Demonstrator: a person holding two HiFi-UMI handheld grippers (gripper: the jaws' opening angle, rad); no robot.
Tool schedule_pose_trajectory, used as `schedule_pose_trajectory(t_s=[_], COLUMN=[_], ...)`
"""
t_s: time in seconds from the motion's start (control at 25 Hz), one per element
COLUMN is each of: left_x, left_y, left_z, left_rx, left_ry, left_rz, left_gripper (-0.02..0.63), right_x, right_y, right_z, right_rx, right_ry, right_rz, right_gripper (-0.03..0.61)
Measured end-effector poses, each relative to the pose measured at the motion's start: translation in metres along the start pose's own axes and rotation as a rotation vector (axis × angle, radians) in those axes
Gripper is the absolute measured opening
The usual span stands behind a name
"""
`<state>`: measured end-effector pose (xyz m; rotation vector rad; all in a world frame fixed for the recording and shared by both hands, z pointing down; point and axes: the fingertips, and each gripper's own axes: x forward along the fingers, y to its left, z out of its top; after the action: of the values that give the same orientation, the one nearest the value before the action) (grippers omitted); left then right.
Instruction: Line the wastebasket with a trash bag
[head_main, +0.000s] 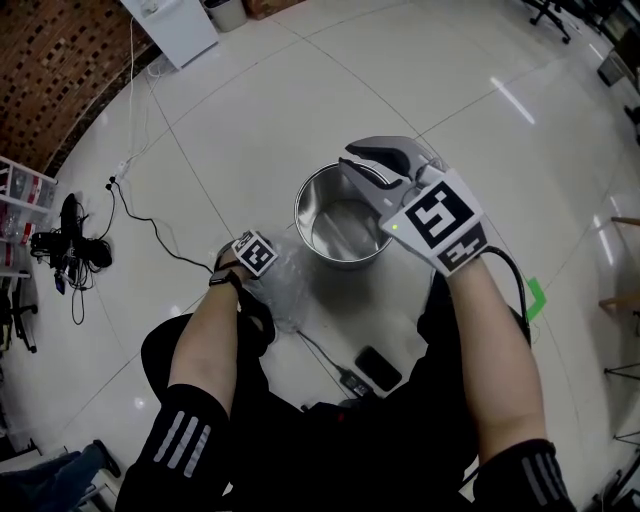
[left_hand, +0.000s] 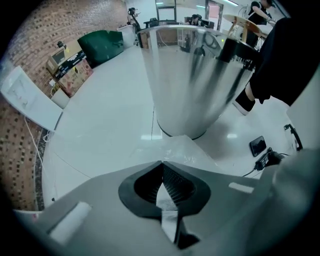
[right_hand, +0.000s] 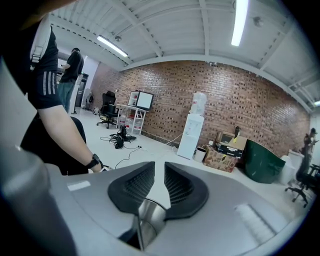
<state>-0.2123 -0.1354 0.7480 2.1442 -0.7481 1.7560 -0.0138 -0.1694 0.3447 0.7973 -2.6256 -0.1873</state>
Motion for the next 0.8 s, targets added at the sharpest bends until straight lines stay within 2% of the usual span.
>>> schedule_pose_trajectory(t_s=[0.16,0.28,0.6,0.8], left_x=[-0.027,-0.054,-0.153,-0.209], left_y=[0.023,0.041,0.082,0.083], left_z=[0.01,0.032,0.093,0.135], left_rx=[-0.036,-0.028,0.101,0.177], left_ry=[-0.046,-0.107,-0.253,-0.362], left_rz=[0.07,0.112,0.233,0.304], left_gripper=[-0.005,-0.005,-0.005,-0.005], right_x=[-0.005,-0.006,-0.01,-0.015], right_y=[-0.005,-0.009,-0.02,-0.024], right_z=[-0.002,-0.008,-0.007,-0.009], right_rx=[0.018,0.026,0.044,0.053], right_ry=[-0.001,0.01,0.007,0.0], right_rz=[-0.02,-0.031,-0.056,-0.071], right_gripper=[0.067,0.068,0.069,0.067])
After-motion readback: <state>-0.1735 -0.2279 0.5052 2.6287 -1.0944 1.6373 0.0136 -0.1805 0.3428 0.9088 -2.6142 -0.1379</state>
